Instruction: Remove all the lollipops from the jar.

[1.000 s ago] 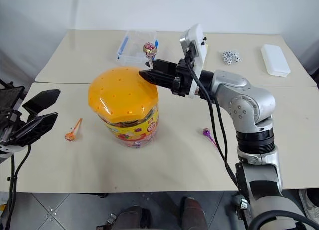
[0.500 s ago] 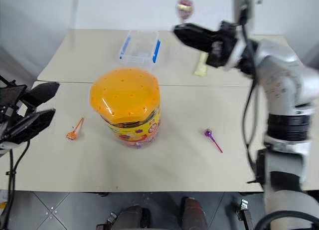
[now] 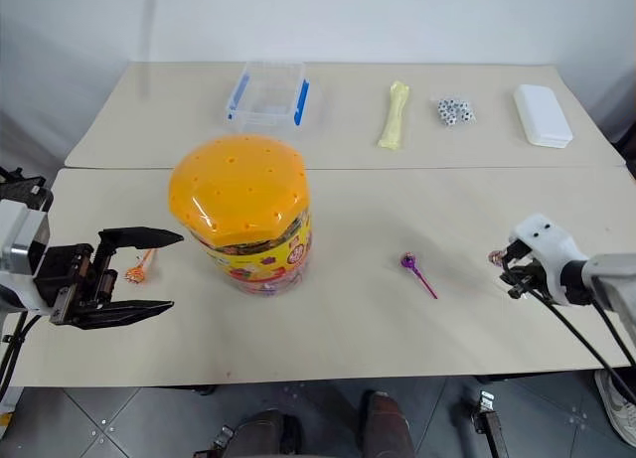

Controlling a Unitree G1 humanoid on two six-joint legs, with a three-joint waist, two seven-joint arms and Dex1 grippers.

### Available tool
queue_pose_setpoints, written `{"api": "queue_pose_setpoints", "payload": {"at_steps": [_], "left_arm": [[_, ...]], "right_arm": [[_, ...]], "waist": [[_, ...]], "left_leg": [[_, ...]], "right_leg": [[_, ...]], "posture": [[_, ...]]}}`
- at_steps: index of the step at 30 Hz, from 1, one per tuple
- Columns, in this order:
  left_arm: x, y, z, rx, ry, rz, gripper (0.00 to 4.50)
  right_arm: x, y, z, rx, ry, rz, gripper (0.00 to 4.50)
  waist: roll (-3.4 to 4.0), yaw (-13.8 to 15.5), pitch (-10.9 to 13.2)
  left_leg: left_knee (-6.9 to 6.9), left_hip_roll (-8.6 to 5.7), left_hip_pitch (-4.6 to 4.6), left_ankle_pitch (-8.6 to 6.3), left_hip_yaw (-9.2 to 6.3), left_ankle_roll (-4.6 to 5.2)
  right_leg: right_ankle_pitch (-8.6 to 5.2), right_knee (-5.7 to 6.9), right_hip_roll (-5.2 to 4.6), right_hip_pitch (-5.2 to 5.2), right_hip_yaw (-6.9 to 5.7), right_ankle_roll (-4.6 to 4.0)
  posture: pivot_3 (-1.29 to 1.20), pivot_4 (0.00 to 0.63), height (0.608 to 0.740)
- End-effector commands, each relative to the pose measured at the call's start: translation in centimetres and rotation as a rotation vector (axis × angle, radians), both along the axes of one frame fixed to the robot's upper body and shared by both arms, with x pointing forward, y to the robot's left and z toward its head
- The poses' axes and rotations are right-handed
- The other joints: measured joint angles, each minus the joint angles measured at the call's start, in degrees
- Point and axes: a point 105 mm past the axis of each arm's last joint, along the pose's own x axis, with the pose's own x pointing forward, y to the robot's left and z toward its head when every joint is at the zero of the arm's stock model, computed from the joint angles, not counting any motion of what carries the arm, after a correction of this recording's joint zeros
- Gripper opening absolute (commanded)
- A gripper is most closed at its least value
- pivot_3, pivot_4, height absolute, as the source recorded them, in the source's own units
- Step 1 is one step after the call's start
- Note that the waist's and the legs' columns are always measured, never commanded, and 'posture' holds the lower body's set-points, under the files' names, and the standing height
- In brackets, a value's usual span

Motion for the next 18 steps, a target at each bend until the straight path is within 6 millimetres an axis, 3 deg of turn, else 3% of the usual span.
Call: {"api": "queue_pose_setpoints", "payload": {"at_steps": [1,6,11,12,15,18], "left_arm": [[-0.1,0.2,0.6,0.002,-0.022,0.000,4.50],[1.2,0.5,0.7,-0.005,-0.071,0.103,4.50],[1.4,2.3,-1.0,0.042,0.004,0.192,4.50],[1.3,3.2,-1.8,0.043,0.043,0.227,4.50],[1.2,5.8,-5.4,0.082,0.108,0.374,4.50],[1.8,6.0,-7.3,0.118,0.053,0.500,4.50]], "right_arm": [[-0.1,-0.5,1.0,0.048,-0.065,0.000,0.77],[-0.7,-1.7,1.7,0.151,-0.164,0.039,2.40],[-1.4,1.4,5.9,0.354,-0.448,0.324,4.12],[-2.5,3.0,7.2,0.428,-0.496,0.452,4.46],[-4.3,7.2,7.9,0.615,-0.452,0.663,4.49],[-4.4,12.2,6.1,0.590,-0.468,0.848,4.49]], "waist": [[0.00,0.1,0.0],[0.00,0.4,0.0],[0.00,0.3,0.0],[0.00,0.2,0.0],[0.10,-0.3,0.0],[-0.02,-0.1,0.0]], "left_leg": [[0.00,0.00,0.00,0.00,0.00,0.00],[0.00,0.00,-0.02,0.00,-0.03,0.00],[0.00,0.00,0.02,0.00,-0.01,0.01],[0.00,0.02,0.10,0.00,0.01,0.00],[-0.10,0.10,0.21,-0.02,0.01,-0.03],[-0.02,0.23,0.24,-0.05,-0.02,-0.08]], "right_leg": [[0.00,0.02,0.00,0.00,0.00,0.00],[0.00,-0.03,0.02,0.01,-0.02,0.01],[0.01,-0.03,0.04,0.04,0.00,0.01],[0.01,0.00,0.06,0.08,0.01,0.01],[0.00,0.04,0.13,0.12,0.01,0.01],[0.02,0.05,0.21,0.16,-0.01,-0.05]], "posture": [[0.00,0.150,0.740],[0.00,0.150,0.740],[0.00,0.150,0.740],[0.00,0.150,0.740],[0.00,0.150,0.740],[0.00,0.150,0.740]]}}
